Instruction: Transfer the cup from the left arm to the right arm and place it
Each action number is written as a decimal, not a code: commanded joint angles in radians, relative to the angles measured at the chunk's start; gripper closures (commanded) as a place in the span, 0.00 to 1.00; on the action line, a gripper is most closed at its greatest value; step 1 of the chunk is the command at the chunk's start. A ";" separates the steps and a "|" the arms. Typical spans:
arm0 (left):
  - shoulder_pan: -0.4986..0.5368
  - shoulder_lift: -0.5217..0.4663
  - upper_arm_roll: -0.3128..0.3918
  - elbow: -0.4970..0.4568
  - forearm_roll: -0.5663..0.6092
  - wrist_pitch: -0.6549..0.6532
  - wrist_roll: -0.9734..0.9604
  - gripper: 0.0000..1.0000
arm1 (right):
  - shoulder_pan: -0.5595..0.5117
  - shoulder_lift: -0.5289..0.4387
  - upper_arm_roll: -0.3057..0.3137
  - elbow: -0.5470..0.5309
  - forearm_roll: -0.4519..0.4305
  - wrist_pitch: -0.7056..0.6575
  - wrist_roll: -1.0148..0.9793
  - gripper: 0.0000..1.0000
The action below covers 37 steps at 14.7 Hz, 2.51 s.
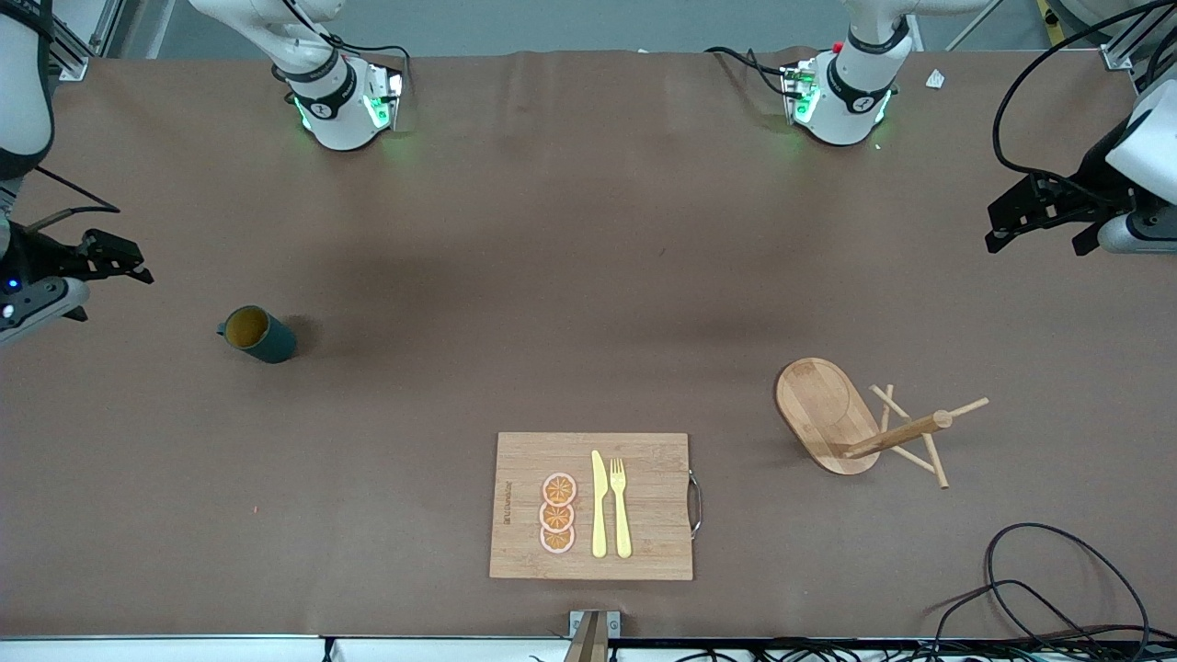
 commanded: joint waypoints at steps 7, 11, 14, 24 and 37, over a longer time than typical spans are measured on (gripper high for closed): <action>0.007 0.011 -0.004 0.019 -0.001 0.001 0.006 0.00 | -0.008 0.032 0.015 0.183 -0.007 -0.153 0.456 0.00; 0.007 0.011 -0.004 0.019 -0.001 0.001 0.005 0.00 | 0.035 0.031 0.021 0.172 -0.004 -0.234 0.594 0.00; 0.007 0.011 -0.004 0.019 -0.001 0.001 0.005 0.00 | 0.038 0.003 0.023 0.149 0.001 -0.233 0.588 0.00; 0.007 0.011 -0.004 0.019 -0.001 0.001 0.005 0.00 | 0.066 -0.188 0.023 0.060 -0.033 -0.218 0.577 0.00; 0.007 0.012 -0.004 0.019 0.001 0.002 0.008 0.00 | 0.054 -0.215 0.012 0.071 -0.030 -0.225 0.569 0.00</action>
